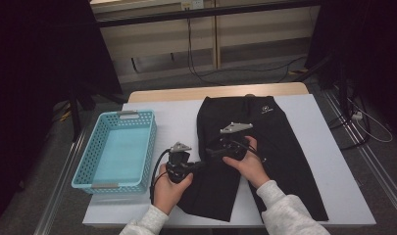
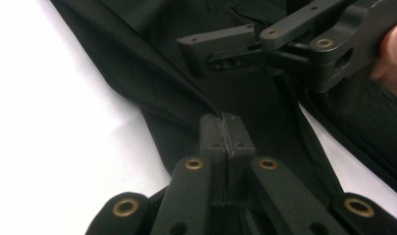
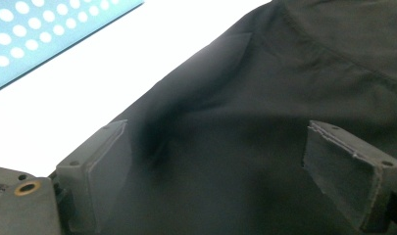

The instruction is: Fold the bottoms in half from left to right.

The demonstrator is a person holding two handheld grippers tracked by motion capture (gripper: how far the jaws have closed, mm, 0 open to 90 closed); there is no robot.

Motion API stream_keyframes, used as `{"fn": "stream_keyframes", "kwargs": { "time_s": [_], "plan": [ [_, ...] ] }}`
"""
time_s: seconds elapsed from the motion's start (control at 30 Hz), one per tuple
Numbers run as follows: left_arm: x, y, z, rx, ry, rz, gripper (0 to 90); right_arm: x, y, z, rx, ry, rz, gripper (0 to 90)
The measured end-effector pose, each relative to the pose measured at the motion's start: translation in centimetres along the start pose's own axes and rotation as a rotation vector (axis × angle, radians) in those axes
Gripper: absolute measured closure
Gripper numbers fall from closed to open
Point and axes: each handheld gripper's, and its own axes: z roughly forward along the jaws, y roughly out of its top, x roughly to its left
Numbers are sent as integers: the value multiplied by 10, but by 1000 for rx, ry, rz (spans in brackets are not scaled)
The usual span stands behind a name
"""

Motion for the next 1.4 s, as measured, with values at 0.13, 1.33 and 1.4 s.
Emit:
{"fn": "stream_keyframes", "kwargs": {
  "time_s": [0.13, 1.33, 1.4],
  "plan": [
    [0, -2, 1, -1, 1, 2, 894, 3, 2, 5, -6, 10, 2, 131],
    [-14, 8, 9, -85, -44, 18, 895, -31, 16, -2, 65, -33, -33, 900],
    [-16, 9, 10, -93, -56, 18, 895, -35, 11, -14, 62, -51, -20, 899]
  ]
}}
